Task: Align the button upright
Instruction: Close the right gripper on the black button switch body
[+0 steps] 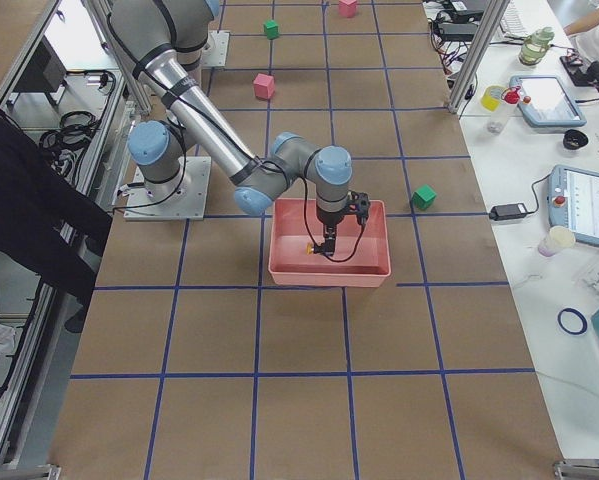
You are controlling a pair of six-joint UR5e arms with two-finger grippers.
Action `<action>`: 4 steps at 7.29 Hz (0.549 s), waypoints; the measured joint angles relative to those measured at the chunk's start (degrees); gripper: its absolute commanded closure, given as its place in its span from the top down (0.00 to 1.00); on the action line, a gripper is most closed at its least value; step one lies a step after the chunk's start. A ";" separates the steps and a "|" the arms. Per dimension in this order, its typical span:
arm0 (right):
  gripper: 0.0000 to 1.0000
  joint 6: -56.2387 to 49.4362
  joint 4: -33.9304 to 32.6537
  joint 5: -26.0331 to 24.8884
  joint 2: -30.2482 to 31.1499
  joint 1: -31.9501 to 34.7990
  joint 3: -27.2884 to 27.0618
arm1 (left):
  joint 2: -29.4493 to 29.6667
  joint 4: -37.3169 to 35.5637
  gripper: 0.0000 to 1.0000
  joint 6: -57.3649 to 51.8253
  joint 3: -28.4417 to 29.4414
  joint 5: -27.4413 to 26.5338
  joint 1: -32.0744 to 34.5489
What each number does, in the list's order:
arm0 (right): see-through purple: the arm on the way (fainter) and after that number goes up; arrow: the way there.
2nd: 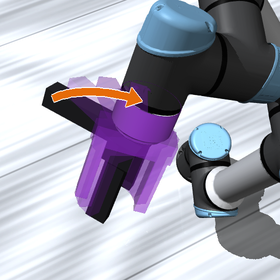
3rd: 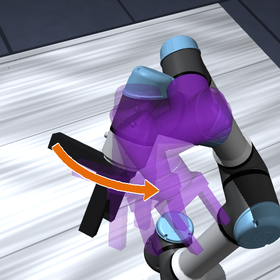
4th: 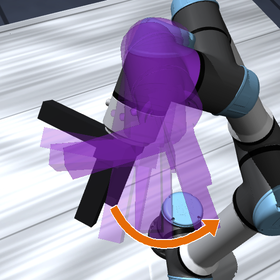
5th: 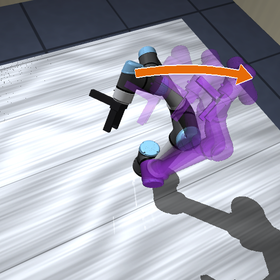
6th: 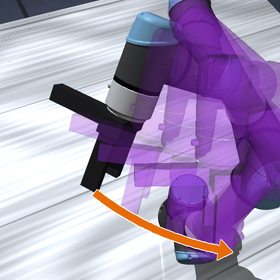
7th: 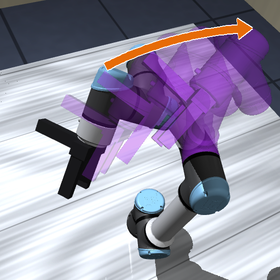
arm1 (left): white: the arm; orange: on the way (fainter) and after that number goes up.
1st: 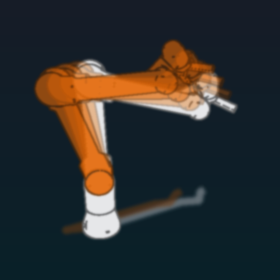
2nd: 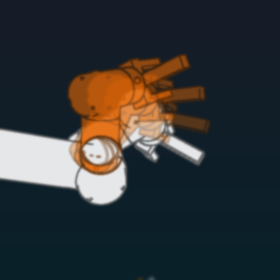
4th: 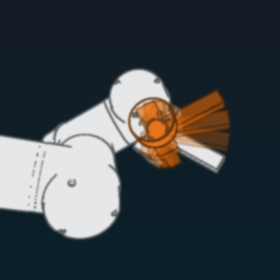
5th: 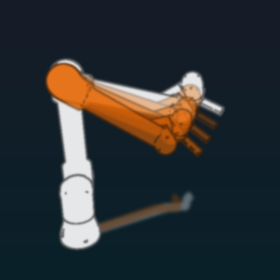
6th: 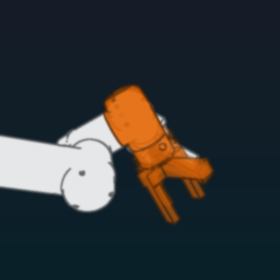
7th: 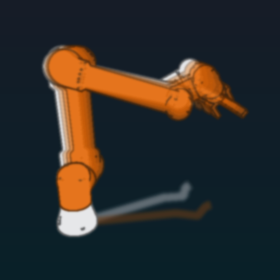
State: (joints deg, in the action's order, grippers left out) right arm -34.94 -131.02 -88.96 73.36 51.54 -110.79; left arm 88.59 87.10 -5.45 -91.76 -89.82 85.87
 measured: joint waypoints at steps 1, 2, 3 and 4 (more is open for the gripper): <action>1.00 -0.14 -0.53 0.48 -0.49 -0.02 -0.50 | 0.00 0.00 1.00 0.00 0.00 0.02 0.00; 1.00 -0.50 -0.72 0.69 -1.12 -0.03 -0.74 | 0.00 -0.04 1.00 0.02 0.00 0.06 0.00; 1.00 -1.62 -0.78 0.74 -1.66 -0.04 -0.91 | 0.00 -0.18 1.00 0.04 0.00 0.06 0.00; 1.00 -2.99 -0.81 0.75 -1.93 -0.04 -1.07 | 0.00 -0.33 1.00 0.04 0.00 0.05 0.00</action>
State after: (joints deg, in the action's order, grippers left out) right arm -37.93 -131.83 -88.20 71.43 51.51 -111.86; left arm 88.59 86.77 -5.41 -91.76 -89.78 85.87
